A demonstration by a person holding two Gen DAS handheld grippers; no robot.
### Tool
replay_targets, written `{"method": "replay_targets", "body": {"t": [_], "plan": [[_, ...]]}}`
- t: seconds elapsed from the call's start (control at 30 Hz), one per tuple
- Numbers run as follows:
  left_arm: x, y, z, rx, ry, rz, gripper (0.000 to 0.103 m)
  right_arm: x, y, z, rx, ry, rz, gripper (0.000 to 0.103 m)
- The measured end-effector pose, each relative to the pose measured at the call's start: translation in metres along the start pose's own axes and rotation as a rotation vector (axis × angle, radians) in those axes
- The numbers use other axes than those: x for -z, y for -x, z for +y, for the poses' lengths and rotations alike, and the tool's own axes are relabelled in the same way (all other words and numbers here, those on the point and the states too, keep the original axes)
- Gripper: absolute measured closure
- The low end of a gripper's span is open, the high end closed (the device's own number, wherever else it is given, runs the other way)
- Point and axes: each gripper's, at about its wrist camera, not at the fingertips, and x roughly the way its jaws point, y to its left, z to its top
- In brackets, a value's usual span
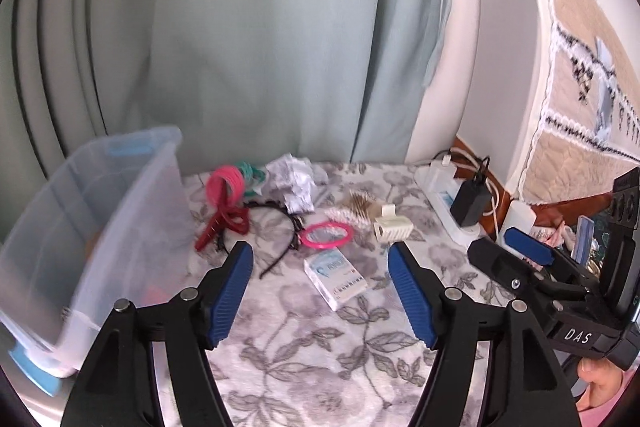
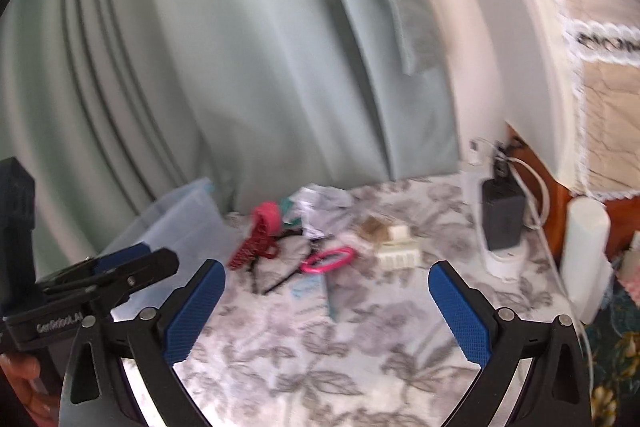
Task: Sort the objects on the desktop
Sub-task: 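Move both open tools back over the cluttered table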
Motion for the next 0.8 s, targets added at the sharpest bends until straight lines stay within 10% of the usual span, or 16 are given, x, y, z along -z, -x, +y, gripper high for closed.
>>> {"method": "replay_targets", "body": {"t": [0.43,0.8], "plan": [[0.023,-0.063,-0.008,-0.091,0.081,0.086,0.032,0.011,-0.026,-0.021,0.125,0.080,0.066,0.000],[0.038,-0.110,-0.009,-0.004,0.142,0.209,0.032,0.010,-0.051,-0.042,0.114,0.012,0.129,0.000]]}}
